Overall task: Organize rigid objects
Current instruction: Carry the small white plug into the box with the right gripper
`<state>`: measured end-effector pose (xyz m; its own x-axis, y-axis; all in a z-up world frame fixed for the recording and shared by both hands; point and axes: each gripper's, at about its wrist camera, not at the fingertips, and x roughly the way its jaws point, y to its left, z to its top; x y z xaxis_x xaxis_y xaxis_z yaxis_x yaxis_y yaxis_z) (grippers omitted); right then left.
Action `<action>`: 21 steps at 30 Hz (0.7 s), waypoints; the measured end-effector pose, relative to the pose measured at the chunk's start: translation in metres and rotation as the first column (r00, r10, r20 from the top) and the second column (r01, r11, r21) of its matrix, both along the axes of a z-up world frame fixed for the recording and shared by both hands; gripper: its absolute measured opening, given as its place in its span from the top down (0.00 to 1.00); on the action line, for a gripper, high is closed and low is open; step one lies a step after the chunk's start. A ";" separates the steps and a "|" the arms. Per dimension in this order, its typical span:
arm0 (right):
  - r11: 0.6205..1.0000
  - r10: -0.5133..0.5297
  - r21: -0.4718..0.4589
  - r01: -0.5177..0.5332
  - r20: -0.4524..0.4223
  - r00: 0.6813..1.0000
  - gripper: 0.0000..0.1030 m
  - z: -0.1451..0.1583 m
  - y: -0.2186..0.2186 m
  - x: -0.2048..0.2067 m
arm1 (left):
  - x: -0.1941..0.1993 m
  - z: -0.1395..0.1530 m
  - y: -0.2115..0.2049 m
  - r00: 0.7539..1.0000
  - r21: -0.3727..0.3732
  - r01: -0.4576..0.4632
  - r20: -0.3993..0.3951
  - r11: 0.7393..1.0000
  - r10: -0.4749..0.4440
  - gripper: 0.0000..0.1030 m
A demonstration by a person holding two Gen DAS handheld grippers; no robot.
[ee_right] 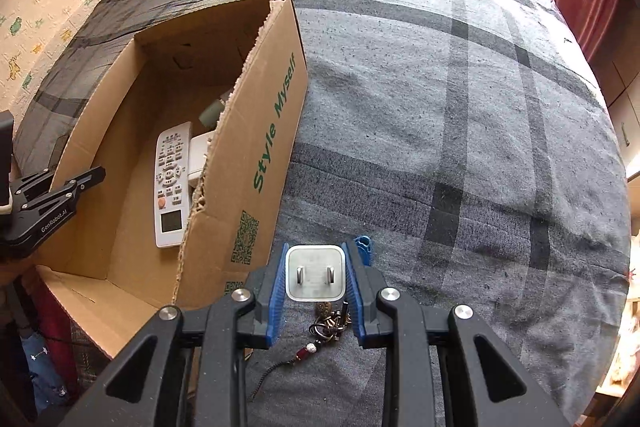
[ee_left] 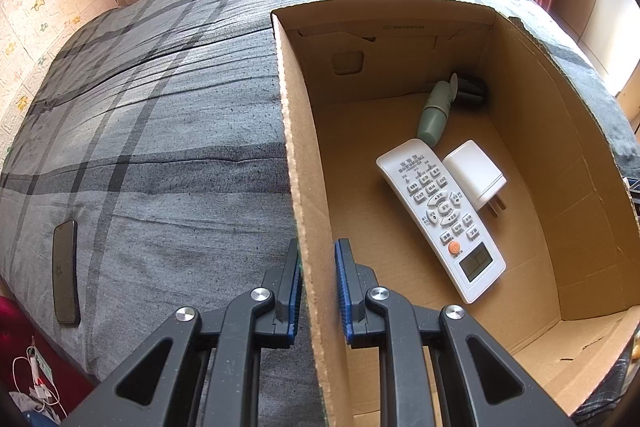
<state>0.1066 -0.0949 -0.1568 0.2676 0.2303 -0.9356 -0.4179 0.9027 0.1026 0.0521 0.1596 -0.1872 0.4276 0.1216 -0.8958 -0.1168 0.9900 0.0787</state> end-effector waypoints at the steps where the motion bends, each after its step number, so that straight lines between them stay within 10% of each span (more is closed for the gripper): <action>1: 1.000 0.001 -0.003 -0.001 0.004 1.000 0.73 0.003 0.001 -0.001 | 0.000 0.000 0.000 1.000 0.000 0.000 0.000 1.000 0.000 0.82; 21: 0.999 0.051 -0.009 -0.050 0.077 0.996 0.73 0.064 0.030 -0.009 | 0.002 -0.001 -0.002 1.000 0.005 0.004 -0.001 1.000 -0.004 0.82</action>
<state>0.0973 -0.0645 -0.0930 0.3274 0.2386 -0.9143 -0.4695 0.8808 0.0617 0.0536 0.1580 -0.1880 0.4273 0.1244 -0.8955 -0.1126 0.9901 0.0838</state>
